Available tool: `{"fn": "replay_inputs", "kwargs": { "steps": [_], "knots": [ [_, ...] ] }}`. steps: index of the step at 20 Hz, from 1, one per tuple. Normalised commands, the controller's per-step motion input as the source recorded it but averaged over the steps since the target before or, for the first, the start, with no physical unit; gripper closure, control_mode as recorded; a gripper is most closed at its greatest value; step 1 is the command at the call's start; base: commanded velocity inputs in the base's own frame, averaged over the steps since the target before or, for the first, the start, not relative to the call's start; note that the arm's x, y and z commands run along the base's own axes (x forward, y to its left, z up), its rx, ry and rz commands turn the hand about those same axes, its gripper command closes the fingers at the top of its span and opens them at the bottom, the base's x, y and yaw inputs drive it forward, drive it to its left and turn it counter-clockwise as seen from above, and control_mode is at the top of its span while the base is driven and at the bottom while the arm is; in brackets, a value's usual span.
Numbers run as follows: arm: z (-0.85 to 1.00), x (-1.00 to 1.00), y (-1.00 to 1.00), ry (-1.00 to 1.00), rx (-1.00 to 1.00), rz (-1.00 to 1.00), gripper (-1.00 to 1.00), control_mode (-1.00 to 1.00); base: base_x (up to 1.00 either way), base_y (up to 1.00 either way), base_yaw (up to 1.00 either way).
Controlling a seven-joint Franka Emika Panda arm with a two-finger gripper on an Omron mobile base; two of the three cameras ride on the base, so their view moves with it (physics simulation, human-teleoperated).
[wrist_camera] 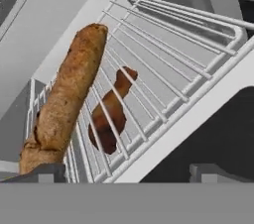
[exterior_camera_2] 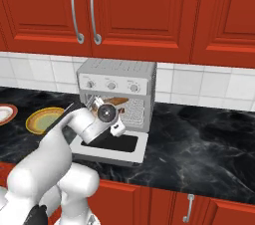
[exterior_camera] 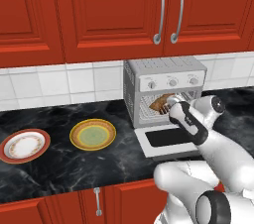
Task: Open the toaster oven door. Place the baguette on the top rack in the toaster oven and place the chicken drumstick on the bottom rack.
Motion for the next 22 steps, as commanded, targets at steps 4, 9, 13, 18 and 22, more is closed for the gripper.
{"fn": "replay_inputs", "kwargs": {
  "steps": [4, 9, 13, 18, 22],
  "knots": [
    [1.0, -0.83, -0.02, 0.13, 0.0, 0.0, -1.0, -1.0, 0.0, 0.0, 0.0],
    [1.0, -0.93, -0.14, 0.22, 0.0, 0.0, -1.0, -1.0, 0.0, 0.0, 0.0],
    [1.0, -0.61, -0.4, 0.13, 0.0, 0.0, -1.0, -1.0, 0.0, 0.0, 0.0],
    [1.0, -0.22, -0.4, 0.14, 0.0, 0.0, -1.0, -1.0, 0.0, 0.0, 0.0],
    [0.88, -0.09, -0.61, 0.14, 0.0, 0.0, -1.0, -1.0, 0.0, 0.0, 0.0]
  ]
}}
